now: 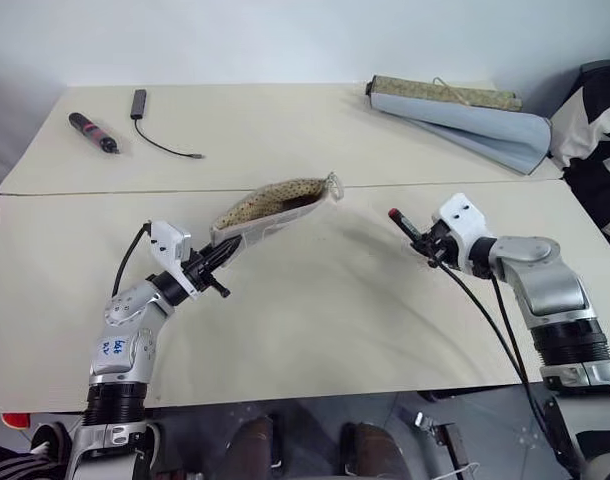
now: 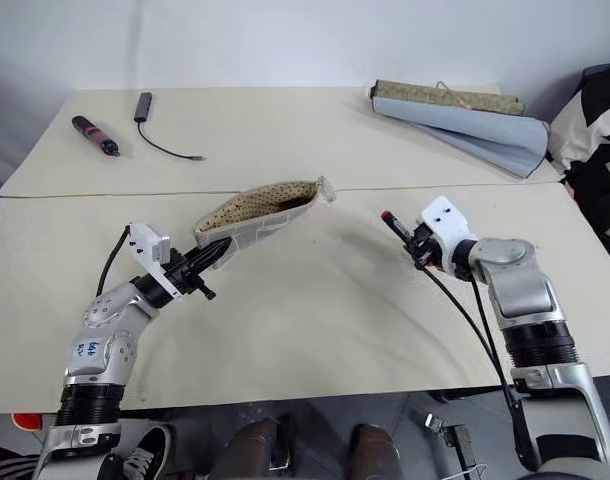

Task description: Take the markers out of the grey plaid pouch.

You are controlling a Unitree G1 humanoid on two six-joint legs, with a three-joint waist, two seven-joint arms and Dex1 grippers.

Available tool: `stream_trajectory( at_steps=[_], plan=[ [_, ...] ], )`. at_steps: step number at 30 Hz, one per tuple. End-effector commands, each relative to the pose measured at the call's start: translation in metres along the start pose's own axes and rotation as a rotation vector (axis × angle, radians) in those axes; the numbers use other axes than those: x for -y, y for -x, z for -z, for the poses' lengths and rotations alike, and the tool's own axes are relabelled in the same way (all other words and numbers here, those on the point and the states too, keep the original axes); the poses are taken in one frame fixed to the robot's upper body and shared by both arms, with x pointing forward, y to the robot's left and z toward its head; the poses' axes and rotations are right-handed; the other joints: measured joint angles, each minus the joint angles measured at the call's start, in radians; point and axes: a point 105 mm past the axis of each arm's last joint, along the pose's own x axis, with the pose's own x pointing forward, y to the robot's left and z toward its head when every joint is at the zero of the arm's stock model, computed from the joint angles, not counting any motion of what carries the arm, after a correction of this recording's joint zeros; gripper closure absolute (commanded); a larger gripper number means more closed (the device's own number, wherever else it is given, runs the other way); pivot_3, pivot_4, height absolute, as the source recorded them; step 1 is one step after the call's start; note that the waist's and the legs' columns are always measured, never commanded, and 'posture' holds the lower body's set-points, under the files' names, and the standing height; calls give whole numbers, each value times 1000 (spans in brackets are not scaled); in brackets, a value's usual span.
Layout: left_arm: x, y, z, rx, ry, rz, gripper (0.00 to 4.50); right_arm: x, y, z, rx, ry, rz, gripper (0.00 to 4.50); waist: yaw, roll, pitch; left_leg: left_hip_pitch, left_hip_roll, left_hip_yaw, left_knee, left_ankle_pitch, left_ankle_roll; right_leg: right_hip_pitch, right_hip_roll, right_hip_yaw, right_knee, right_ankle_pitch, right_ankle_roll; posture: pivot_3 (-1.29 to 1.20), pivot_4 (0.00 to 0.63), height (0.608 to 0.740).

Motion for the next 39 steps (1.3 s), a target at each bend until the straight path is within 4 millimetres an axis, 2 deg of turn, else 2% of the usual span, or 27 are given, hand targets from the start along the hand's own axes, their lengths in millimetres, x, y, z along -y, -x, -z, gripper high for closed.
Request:
stream_trajectory(
  at_steps=[1, 2, 5, 11, 16, 18, 19, 21, 23, 25, 26, 29, 33, 35, 39],
  plan=[
    [4, -2, -11, 42, -32, 20, 4500, 11, 6, -3, 18, -11, 67, 3928, -1, 0, 0, 0, 0, 0, 0, -1, -1, 0, 0, 0, 0, 0, 0, 0, 150, 740],
    [4, -2, -11, 42, -31, 22, 4500, 9, 5, -4, 27, -22, 56, 3928, -1, 0, 0, 0, 0, 0, 0, -1, -2, 0, 0, 0, 0, 0, 0, 0, 150, 740],
    [5, -2, -11, 41, -27, 23, 4500, 1, 4, -7, 39, -50, 5, 2922, -2, 0, 0, 0, 0, 0, 0, -1, -2, 0, 0, 0, 0, 0, 0, 0, 150, 740],
    [7, -3, -11, 47, -20, 29, 4500, 3, 2, -15, 50, -15, 20, 876, -3, 0, 0, 0, 0, 0, 0, 0, 1, 0, 0, 0, 1, 0, 0, 0, 150, 740],
    [8, -3, -9, 43, -12, 30, 4500, -3, 4, -26, 79, 9, -28, 876, -3, 0, 0, 0, 0, 0, 0, 0, 0, -1, 0, 0, 1, 0, 0, 0, 150, 740],
    [9, -3, -9, 42, -10, 32, 4500, -7, 7, -43, 135, 88, -58, 876, -3, 0, 0, 0, 0, 0, 0, 0, 0, -1, 0, 0, 1, 0, 0, 0, 150, 740],
    [10, -2, -9, 41, 0, 38, 4500, -11, 10, -58, 191, 114, -83, 876, -3, 0, 0, 0, 0, 0, 0, 0, 0, -1, 0, 0, 0, 0, 0, 0, 150, 740],
    [13, -2, -10, 38, 25, 64, 4500, -26, 22, -102, 348, 184, -165, 876, -4, 1, 1, 0, 0, 0, 0, 0, 1, -1, 0, 0, 1, 0, 0, 0, 150, 740],
    [20, -1, -15, 31, 115, 128, 4500, -51, 41, -145, 507, 247, -295, 876, -11, 2, 1, 0, 0, 1, 0, 0, 1, -2, 0, 1, 1, 0, 0, 0, 150, 740],
    [26, -1, -21, 30, 206, 175, 4500, -71, 55, -168, 586, 267, -403, 876, -15, 2, 1, 0, 1, 1, 0, 0, 1, -2, 0, 1, 2, 0, 0, 0, 150, 740],
    [28, -1, -23, 24, 233, 195, 4500, -78, 59, -174, 604, 284, -430, 1254, -15, 2, 1, 0, 2, 0, 0, 0, 0, -2, 0, 1, 2, 0, 0, 0, 150, 740],
    [38, -2, -32, 9, 284, 263, 4500, -105, 66, -178, 592, 422, -554, 2192, -8, 1, 1, 0, 2, -3, -1, 0, 0, 0, 0, -1, 1, 0, 0, 0, 150, 740],
    [50, -7, -34, -32, 267, 312, 4500, -118, 54, -172, 542, 589, -546, 3617, -2, 1, 1, 0, -1, -1, 0, -1, 1, 0, 0, -1, 1, 0, 0, 0, 150, 740],
    [59, -11, -36, -39, 282, 347, 4500, -122, 46, -163, 483, 675, -557, 3617, -2, 1, 1, 0, -1, 0, 0, -1, 0, 0, 0, 0, 0, 1, 1, 0, 150, 740],
    [68, -14, -29, -83, 224, 369, 4500, -123, 37, -158, 461, 713, -567, 3617, -3, 1, 1, 0, -1, 1, 0, -1, -1, -1, 0, 1, 1, 1, 1, 0, 150, 740]
  ],
)
